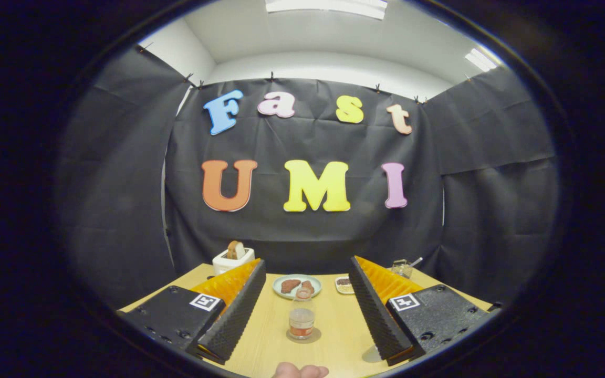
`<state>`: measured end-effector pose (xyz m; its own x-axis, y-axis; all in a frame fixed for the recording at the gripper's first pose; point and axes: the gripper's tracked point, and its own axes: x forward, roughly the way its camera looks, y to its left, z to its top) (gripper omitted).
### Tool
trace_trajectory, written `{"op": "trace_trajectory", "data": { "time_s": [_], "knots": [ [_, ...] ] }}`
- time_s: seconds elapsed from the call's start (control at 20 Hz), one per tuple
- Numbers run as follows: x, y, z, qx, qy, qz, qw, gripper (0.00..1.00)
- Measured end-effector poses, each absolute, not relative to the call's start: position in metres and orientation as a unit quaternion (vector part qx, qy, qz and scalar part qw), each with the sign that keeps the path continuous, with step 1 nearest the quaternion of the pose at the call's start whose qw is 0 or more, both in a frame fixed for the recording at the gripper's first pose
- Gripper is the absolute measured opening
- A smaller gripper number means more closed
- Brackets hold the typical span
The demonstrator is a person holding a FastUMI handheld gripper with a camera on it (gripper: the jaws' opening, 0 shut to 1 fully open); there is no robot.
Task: Take the bottle from table, then pour the juice into the cup, finally place the bottle on the coaster
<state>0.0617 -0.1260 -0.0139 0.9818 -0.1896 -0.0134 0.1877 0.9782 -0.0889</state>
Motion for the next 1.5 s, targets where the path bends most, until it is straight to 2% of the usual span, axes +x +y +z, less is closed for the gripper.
{"op": "trace_trajectory", "data": {
  "time_s": [0.3, 0.65, 0.9, 1.5],
  "knots": [
    [0.015, -0.128, 0.029, -0.025, -0.01, -0.102, 0.994, 1.0],
    [-0.016, -0.122, 0.04, -0.023, -0.023, -0.09, 0.995, 1.0],
    [-0.024, -0.109, 0.04, -0.011, -0.021, -0.068, 0.997, 1.0],
    [-0.027, -0.113, 0.036, 0.0, -0.018, -0.074, 0.997, 1.0]
  ]
}}
